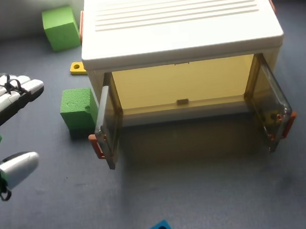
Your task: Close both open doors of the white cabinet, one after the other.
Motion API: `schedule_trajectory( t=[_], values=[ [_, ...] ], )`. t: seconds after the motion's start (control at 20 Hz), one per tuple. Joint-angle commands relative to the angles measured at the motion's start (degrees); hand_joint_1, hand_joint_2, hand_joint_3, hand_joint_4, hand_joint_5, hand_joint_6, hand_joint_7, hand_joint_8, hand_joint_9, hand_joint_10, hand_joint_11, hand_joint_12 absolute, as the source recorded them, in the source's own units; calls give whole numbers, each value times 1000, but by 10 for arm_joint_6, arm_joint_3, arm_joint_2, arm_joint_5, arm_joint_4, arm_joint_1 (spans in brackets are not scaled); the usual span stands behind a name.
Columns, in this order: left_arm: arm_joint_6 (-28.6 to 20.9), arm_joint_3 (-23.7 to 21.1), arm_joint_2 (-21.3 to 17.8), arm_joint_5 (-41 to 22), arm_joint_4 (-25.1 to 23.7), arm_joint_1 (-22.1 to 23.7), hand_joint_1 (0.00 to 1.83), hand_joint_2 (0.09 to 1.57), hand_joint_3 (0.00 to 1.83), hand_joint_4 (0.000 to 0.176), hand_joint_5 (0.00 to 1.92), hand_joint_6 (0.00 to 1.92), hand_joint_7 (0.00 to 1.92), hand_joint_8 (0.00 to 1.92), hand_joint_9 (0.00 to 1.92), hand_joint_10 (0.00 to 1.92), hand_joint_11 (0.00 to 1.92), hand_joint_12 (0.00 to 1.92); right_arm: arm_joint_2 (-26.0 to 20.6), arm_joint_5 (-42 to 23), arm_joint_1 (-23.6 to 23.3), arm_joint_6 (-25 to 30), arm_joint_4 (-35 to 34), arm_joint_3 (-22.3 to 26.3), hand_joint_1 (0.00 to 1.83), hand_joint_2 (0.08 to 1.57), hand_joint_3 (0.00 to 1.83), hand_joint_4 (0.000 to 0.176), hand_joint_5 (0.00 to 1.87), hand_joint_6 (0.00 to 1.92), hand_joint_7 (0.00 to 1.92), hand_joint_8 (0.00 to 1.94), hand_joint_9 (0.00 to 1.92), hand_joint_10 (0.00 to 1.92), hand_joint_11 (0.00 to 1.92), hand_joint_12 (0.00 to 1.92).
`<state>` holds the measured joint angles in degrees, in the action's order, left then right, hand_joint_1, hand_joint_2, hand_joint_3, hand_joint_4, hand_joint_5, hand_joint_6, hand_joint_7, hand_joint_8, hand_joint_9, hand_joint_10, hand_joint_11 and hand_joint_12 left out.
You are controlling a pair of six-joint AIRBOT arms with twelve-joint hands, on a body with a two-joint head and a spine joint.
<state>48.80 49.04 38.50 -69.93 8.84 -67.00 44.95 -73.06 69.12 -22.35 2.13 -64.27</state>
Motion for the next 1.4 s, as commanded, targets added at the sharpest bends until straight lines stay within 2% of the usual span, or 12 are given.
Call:
schedule_trajectory(
  t=[0.0,0.2,0.25,0.35,0.4,0.45,0.65,0.95,1.1,1.15,1.2,1.35],
  values=[
    [-1,3,2,-67,8,6,0,1385,9,0,4,1,36,6,30,7,0,169,-1,-63,-4,3,-18,-1,123,1458,9,18,87,4,66,1,13,1,38,12],
    [-2,3,3,-58,1,8,0,1400,1,0,61,1,74,0,85,1,0,300,-1,-61,-4,3,-16,-1,84,1458,2,18,85,1,56,1,18,2,52,11],
    [-4,3,4,-53,-3,10,0,1407,2,0,62,1,62,2,78,1,0,342,-1,-60,-4,4,-16,-1,87,1462,3,10,91,3,56,1,17,1,47,8],
    [-10,7,10,-26,-22,20,0,1410,0,0,50,0,19,1,38,1,0,294,-1,-59,-4,4,-15,-1,89,1462,3,8,84,0,49,0,12,0,45,7],
    [-14,10,13,-14,-29,24,0,1409,0,0,36,2,4,1,9,0,0,158,-1,-59,-4,4,-15,-1,92,1467,5,2,84,1,54,2,12,0,47,7],
    [-19,13,18,-4,-37,29,0,1394,0,0,29,1,34,8,23,5,0,148,-1,-59,-4,4,-15,-1,92,1465,3,11,77,0,47,0,4,0,40,4],
    [-32,22,30,20,-57,41,0,1409,3,0,0,0,36,3,27,5,0,88,-1,-59,-4,4,-14,-1,123,1472,2,25,79,1,58,4,9,2,42,4],
    [-43,28,44,42,-78,58,0,1474,3,0,0,0,0,0,0,0,0,93,-1,-59,-4,5,-14,-2,117,1469,0,17,93,3,78,4,29,4,64,6],
    [-52,34,55,56,-96,74,0,1492,2,0,1,0,3,1,24,4,0,241,-1,-59,-4,5,-14,-2,123,1464,0,18,102,5,92,7,36,5,68,6],
    [-54,36,58,62,-104,82,0,1484,0,0,0,0,0,0,4,0,0,210,-1,-59,-4,5,-14,-2,100,1455,0,24,101,2,88,3,36,3,68,5],
    [-56,37,60,65,-108,87,0,1485,0,0,16,6,0,0,0,0,0,203,-1,-59,-4,5,-14,-2,102,1459,0,14,100,1,78,0,30,0,61,1],
    [-60,41,67,74,-124,102,51,1472,0,0,57,7,32,6,32,6,0,244,0,-59,-4,5,-14,-2,78,1459,1,17,88,0,64,0,23,1,59,2]
  ],
)
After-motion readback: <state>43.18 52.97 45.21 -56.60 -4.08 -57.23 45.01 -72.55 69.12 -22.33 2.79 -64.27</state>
